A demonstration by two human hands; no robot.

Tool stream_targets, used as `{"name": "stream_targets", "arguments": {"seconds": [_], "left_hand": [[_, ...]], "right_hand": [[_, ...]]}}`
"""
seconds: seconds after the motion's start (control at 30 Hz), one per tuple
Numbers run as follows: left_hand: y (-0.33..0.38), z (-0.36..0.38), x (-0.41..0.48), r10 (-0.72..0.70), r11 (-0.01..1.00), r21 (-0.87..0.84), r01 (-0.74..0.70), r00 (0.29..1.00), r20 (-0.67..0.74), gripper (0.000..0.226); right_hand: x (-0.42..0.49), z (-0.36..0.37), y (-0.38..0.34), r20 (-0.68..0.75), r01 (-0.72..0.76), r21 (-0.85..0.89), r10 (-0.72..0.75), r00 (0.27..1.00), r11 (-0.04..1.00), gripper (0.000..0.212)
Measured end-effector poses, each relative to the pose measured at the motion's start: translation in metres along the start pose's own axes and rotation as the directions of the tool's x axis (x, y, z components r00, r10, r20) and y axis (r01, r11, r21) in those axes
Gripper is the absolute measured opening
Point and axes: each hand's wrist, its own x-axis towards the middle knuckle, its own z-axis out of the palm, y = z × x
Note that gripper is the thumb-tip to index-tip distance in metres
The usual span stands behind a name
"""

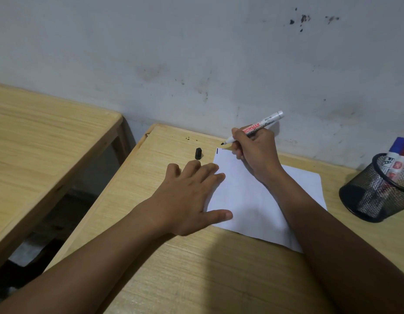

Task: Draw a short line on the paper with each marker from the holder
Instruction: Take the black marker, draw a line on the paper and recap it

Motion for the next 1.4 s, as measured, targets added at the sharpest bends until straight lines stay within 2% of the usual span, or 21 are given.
{"name": "stream_targets", "arguments": {"seconds": [0.1, 0.17, 0.23, 0.3, 0.37, 0.4, 0.5, 0.57, 0.6, 0.67, 0.7, 0.77, 0.8, 0.83, 1.1, 1.2, 1.33, 1.4], "left_hand": [[0.001, -0.001, 0.000, 0.000, 1.000, -0.013, 0.000, 0.999, -0.032, 0.083], [0.002, -0.003, 0.001, -0.018, 0.999, -0.045, 0.015, 0.998, -0.059, 0.083], [0.003, -0.004, 0.001, -0.070, 0.986, -0.162, 0.045, 0.986, -0.153, 0.075], [0.003, -0.005, 0.005, -0.211, 0.942, -0.322, 0.094, 0.913, -0.350, 0.053], [0.000, -0.009, 0.015, -0.373, 0.907, -0.374, 0.194, 0.783, -0.499, 0.034], [-0.005, -0.011, 0.022, -0.425, 0.892, -0.372, 0.257, 0.756, -0.498, 0.034], [-0.018, -0.020, 0.038, -0.512, 0.839, -0.357, 0.411, 0.818, -0.262, 0.036], [-0.018, -0.026, 0.040, -0.503, 0.843, -0.338, 0.419, 0.837, -0.218, 0.025], [-0.016, -0.029, 0.040, -0.508, 0.837, -0.368, 0.406, 0.827, -0.243, 0.020], [-0.004, -0.041, 0.037, -0.549, 0.758, -0.554, 0.345, 0.796, -0.255, 0.010], [0.005, -0.050, 0.034, -0.559, 0.671, -0.695, 0.261, 0.793, -0.242, 0.006], [0.025, -0.074, 0.028, -0.552, 0.394, -0.919, 0.031, 0.807, -0.209, 0.006], [0.037, -0.087, 0.023, -0.531, 0.273, -0.961, -0.051, 0.824, -0.195, 0.010], [0.048, -0.098, 0.019, -0.504, 0.215, -0.971, -0.101, 0.841, -0.199, 0.013], [0.109, -0.154, -0.011, -0.413, 0.045, -0.978, -0.206, 0.887, -0.206, 0.024], [0.126, -0.166, -0.020, -0.384, 0.053, -0.971, -0.231, 0.893, -0.233, 0.024], [0.139, -0.176, -0.029, -0.379, 0.049, -0.960, -0.276, 0.884, -0.274, 0.022], [0.144, -0.180, -0.032, -0.368, 0.043, -0.955, -0.293, 0.884, -0.287, 0.022]], "right_hand": [[-0.004, -0.006, -0.014, 0.031, -0.031, 0.117, 0.027, 0.999, 0.993, 0.019], [-0.009, -0.011, -0.027, 0.016, 0.021, 0.166, -0.024, 1.000, 0.986, 0.018], [-0.016, -0.017, -0.038, 0.001, 0.079, 0.172, -0.080, 0.997, 0.982, 0.016], [-0.025, -0.024, -0.047, 0.000, 0.116, 0.159, -0.118, 0.993, 0.980, 0.016], [-0.034, -0.031, -0.052, 0.004, 0.130, 0.139, -0.132, 0.991, 0.982, 0.016], [-0.038, -0.035, -0.054, 0.002, 0.127, 0.131, -0.129, 0.992, 0.983, 0.016], [-0.052, -0.045, -0.059, -0.010, 0.114, 0.118, -0.113, 0.993, 0.986, 0.016], [-0.063, -0.052, -0.063, -0.016, 0.117, 0.117, -0.116, 0.993, 0.986, 0.015], [-0.069, -0.056, -0.065, -0.018, 0.121, 0.120, -0.120, 0.993, 0.985, 0.015], [-0.080, -0.064, -0.073, -0.032, 0.134, 0.133, -0.131, 0.991, 0.982, 0.014], [-0.085, -0.068, -0.079, -0.045, 0.142, 0.144, -0.137, 0.990, 0.979, 0.015], [-0.094, -0.074, -0.094, -0.071, 0.166, 0.163, -0.156, 0.985, 0.973, 0.017], [-0.098, -0.076, -0.102, -0.079, 0.181, 0.166, -0.170, 0.982, 0.969, 0.019], [-0.103, -0.079, -0.111, -0.086, 0.197, 0.170, -0.184, 0.979, 0.966, 0.020], [-0.144, -0.101, -0.167, -0.153, 0.325, 0.173, -0.301, 0.941, 0.930, 0.021], [-0.158, -0.108, -0.178, -0.156, 0.355, 0.173, -0.330, 0.931, 0.919, 0.020], [-0.173, -0.119, -0.191, -0.231, 0.414, 0.162, -0.373, 0.899, 0.896, 0.023], [-0.180, -0.122, -0.197, -0.213, 0.434, 0.165, -0.398, 0.893, 0.886, 0.023]]}}
